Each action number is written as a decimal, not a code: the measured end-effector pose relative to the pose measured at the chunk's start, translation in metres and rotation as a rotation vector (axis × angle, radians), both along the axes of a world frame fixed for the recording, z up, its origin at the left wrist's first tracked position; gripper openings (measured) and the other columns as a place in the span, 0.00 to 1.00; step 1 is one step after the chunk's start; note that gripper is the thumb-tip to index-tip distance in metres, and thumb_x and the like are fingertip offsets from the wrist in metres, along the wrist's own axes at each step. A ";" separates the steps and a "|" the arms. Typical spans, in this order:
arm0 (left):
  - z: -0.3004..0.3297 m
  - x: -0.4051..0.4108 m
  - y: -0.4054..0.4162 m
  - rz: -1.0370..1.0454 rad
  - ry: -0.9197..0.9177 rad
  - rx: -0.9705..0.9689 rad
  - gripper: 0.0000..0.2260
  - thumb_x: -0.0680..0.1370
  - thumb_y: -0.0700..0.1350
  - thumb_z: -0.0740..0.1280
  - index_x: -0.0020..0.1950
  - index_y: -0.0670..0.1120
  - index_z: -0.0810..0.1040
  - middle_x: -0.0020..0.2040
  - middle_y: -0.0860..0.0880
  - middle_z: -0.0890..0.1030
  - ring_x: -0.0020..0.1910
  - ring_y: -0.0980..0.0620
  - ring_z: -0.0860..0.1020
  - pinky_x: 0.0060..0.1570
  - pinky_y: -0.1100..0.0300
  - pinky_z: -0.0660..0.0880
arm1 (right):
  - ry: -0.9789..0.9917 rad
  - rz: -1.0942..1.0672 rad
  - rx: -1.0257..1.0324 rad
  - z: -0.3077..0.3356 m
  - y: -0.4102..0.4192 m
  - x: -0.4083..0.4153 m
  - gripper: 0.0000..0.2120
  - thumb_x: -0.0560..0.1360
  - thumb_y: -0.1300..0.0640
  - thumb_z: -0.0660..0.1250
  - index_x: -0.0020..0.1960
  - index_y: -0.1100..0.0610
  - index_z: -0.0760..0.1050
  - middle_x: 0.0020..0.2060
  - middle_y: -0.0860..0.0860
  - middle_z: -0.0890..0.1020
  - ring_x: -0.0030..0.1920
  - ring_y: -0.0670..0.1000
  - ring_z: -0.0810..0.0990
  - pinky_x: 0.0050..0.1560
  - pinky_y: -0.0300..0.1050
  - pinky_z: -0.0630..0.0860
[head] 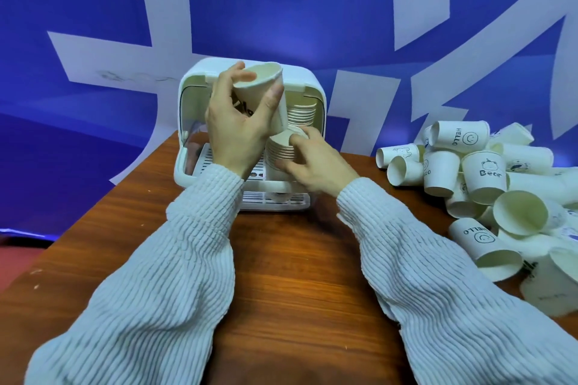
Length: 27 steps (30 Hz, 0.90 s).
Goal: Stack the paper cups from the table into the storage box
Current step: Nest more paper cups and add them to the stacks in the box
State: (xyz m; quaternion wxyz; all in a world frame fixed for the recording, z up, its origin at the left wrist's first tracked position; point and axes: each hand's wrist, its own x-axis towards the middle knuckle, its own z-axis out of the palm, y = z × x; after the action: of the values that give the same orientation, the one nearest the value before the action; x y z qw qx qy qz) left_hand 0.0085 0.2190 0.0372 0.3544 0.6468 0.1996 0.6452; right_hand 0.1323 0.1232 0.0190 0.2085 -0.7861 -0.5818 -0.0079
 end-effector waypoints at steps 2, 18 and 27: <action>-0.004 0.004 0.003 -0.028 0.017 0.012 0.18 0.74 0.60 0.75 0.56 0.50 0.78 0.67 0.54 0.76 0.65 0.49 0.77 0.61 0.46 0.78 | 0.136 -0.031 0.134 -0.005 -0.004 -0.004 0.22 0.75 0.43 0.72 0.62 0.51 0.71 0.64 0.51 0.75 0.58 0.56 0.79 0.60 0.57 0.77; -0.042 0.013 0.001 0.156 0.842 0.313 0.26 0.81 0.63 0.51 0.69 0.53 0.78 0.69 0.49 0.79 0.75 0.49 0.68 0.78 0.36 0.47 | 0.516 -0.020 0.339 -0.019 -0.020 -0.008 0.49 0.76 0.53 0.75 0.83 0.43 0.44 0.71 0.51 0.75 0.63 0.46 0.78 0.67 0.51 0.77; -0.038 0.033 -0.075 0.015 0.436 0.643 0.19 0.80 0.55 0.65 0.64 0.45 0.81 0.65 0.45 0.79 0.75 0.43 0.68 0.75 0.37 0.58 | 0.463 -0.163 0.300 -0.025 -0.101 0.015 0.38 0.75 0.51 0.72 0.80 0.44 0.57 0.73 0.51 0.74 0.71 0.51 0.75 0.72 0.58 0.73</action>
State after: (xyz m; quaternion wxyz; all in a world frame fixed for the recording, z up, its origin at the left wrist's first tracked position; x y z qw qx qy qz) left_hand 0.0418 0.1435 -0.0010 0.0781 0.8454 0.0628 0.5246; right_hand 0.1476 0.0224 -0.0056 0.4484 -0.7714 -0.4462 0.0688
